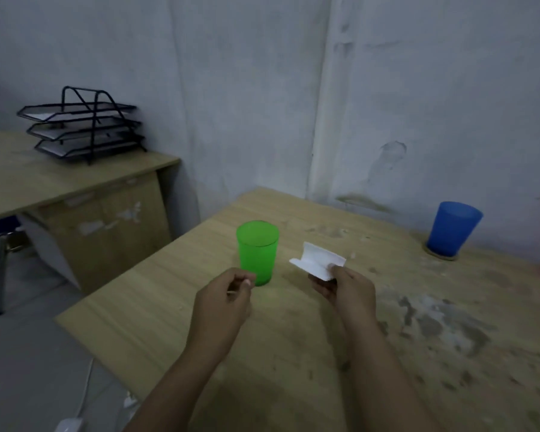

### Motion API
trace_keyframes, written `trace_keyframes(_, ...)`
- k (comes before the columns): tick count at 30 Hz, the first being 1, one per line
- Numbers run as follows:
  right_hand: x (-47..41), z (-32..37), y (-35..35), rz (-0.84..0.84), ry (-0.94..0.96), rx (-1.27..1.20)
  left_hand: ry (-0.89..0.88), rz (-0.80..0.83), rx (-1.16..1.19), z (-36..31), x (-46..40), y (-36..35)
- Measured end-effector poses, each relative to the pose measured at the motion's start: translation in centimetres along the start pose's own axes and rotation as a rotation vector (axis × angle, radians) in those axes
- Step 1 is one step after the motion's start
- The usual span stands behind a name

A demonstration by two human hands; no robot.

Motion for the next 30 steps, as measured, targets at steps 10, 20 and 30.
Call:
trace_keyframes(10, 2.5, -1.6, -5.2, -0.331, 0.205, -0.050, 0.000, -0.010, -0.194, 6.0, -9.5, 1.7)
trace_keyframes(20, 0.5, -2.1, -6.0, -0.181, 0.208, -0.039, -0.101, 0.165, 0.028, 6.8, -12.2, -2.0)
trace_keyframes(30, -0.4, -3.0, -6.5, -0.110, 0.211, -0.019, -0.149, 0.720, -0.065, 6.7, -11.4, -2.2)
Point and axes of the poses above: each hand's wrist, its own x-axis away from the middle knuckle, its own y-axis out of the back of the hand, z = x × y, the point moved 3 cm from there along -x, towards the middle knuckle, and after that the axes turned 7 degrees about -z, right-handed, at the moved point
